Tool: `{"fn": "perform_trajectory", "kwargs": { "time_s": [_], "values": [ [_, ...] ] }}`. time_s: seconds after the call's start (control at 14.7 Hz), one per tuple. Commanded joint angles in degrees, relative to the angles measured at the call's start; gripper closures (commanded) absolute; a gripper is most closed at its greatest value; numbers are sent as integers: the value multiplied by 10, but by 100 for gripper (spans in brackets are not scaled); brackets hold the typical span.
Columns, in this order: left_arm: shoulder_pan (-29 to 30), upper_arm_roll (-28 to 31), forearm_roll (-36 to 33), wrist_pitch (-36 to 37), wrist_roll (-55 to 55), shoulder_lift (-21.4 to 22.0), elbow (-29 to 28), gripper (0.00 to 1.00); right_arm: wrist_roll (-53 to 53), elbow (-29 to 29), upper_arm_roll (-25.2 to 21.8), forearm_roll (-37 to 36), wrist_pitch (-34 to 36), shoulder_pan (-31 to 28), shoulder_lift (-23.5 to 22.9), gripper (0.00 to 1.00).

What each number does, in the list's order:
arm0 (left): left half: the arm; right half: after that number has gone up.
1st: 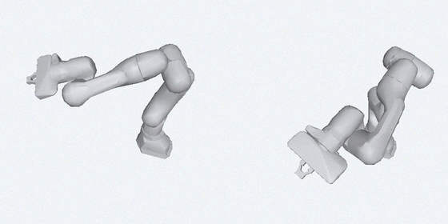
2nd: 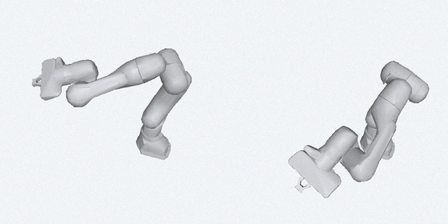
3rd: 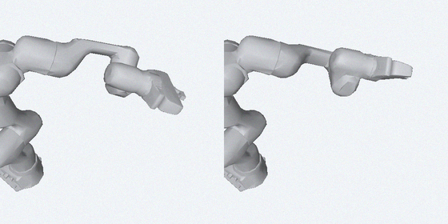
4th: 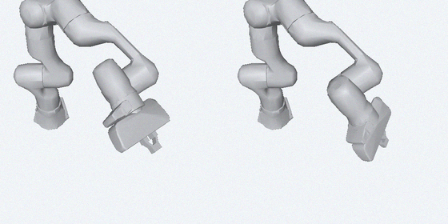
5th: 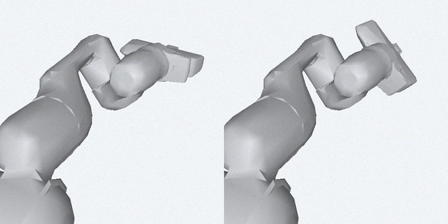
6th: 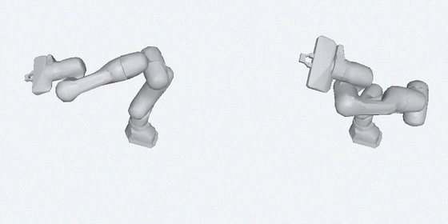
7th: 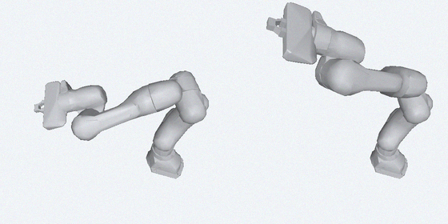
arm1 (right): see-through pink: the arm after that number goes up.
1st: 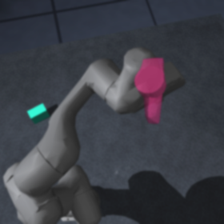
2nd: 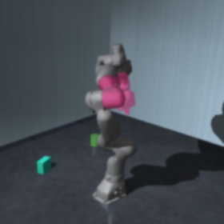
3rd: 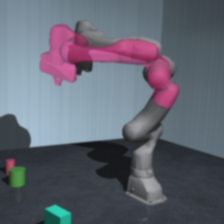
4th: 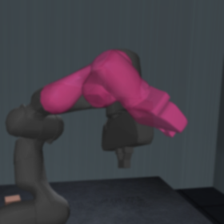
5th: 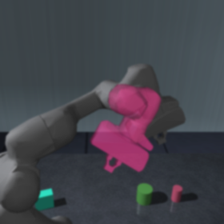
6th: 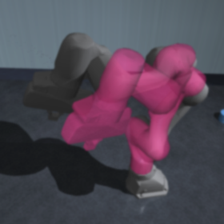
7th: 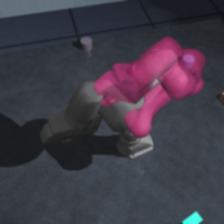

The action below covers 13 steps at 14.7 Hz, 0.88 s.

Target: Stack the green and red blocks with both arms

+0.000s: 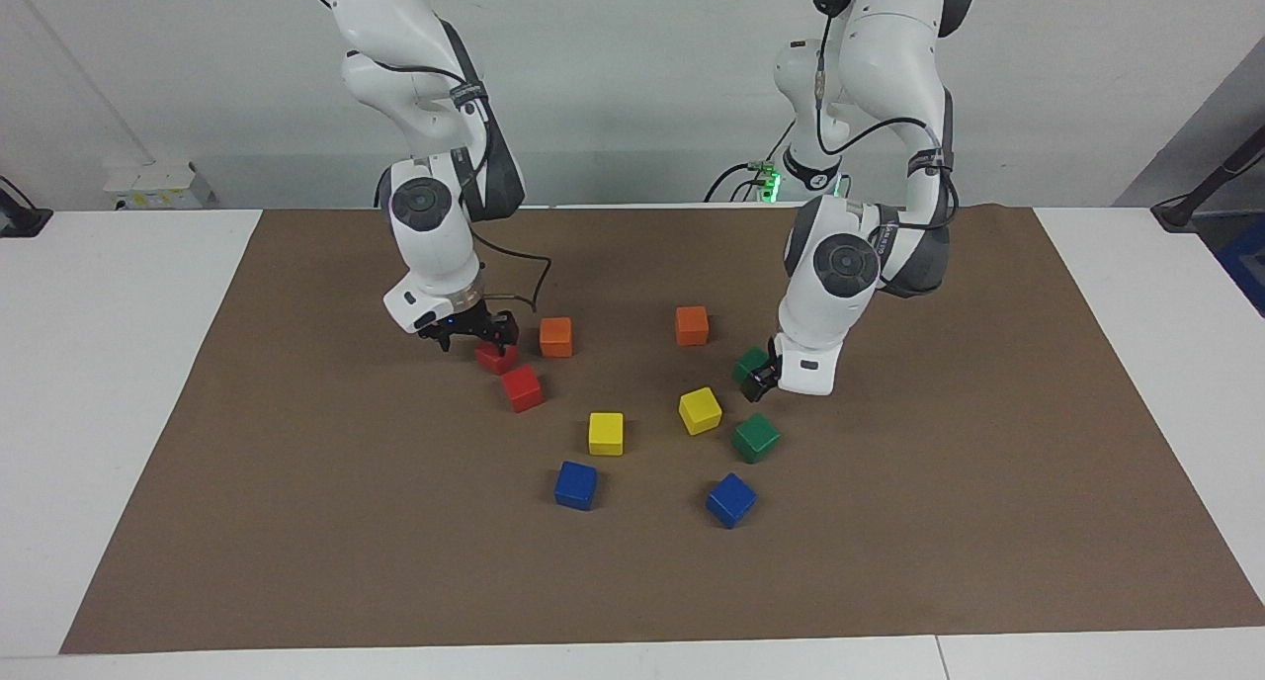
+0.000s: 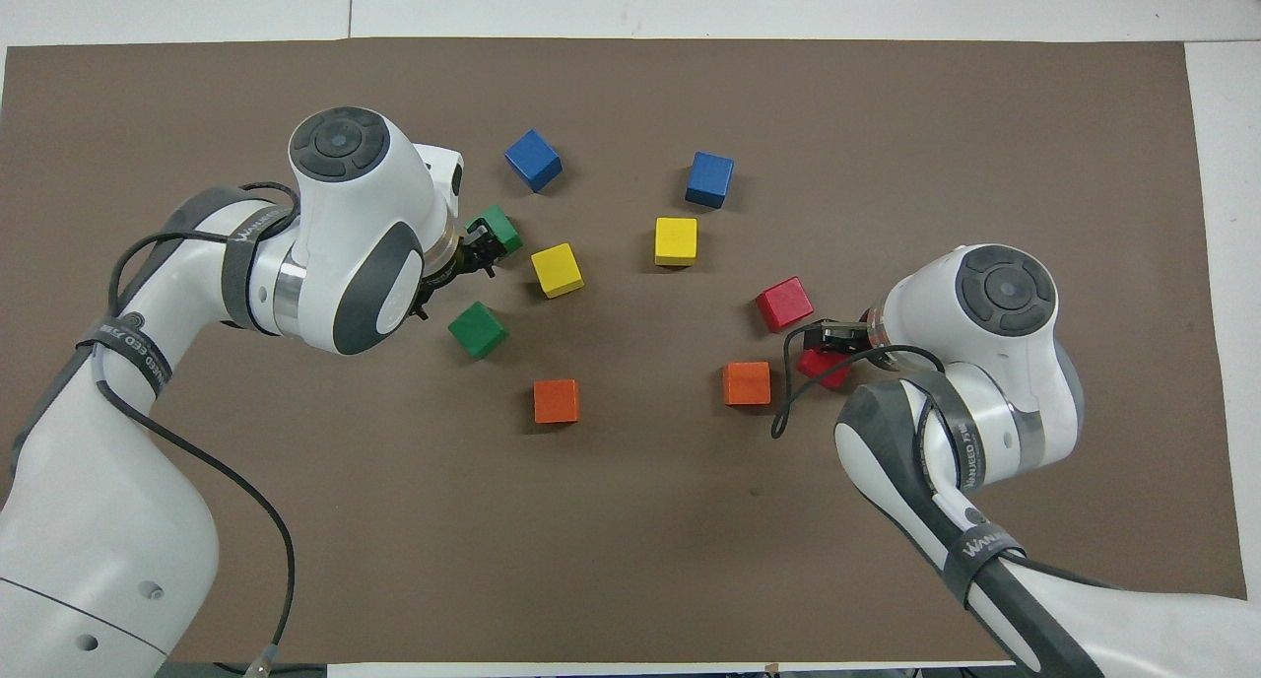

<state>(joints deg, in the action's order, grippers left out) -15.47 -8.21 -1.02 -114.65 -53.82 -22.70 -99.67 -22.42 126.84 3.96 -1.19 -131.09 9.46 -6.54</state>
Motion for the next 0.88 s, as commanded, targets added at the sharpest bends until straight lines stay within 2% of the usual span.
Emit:
{"fn": "perform_trajectory", "kwargs": {
  "time_s": [0.0, 0.81],
  "values": [
    [-8, 5, -7, -20, -13, 17, -33, 0, -35, 4, 5, 7, -14, -10, -3, 0],
    [-16, 5, -7, -54, -11, 28, -73, 0, -88, -18, 5, 7, -10, -6, -13, 0]
  ]
}}
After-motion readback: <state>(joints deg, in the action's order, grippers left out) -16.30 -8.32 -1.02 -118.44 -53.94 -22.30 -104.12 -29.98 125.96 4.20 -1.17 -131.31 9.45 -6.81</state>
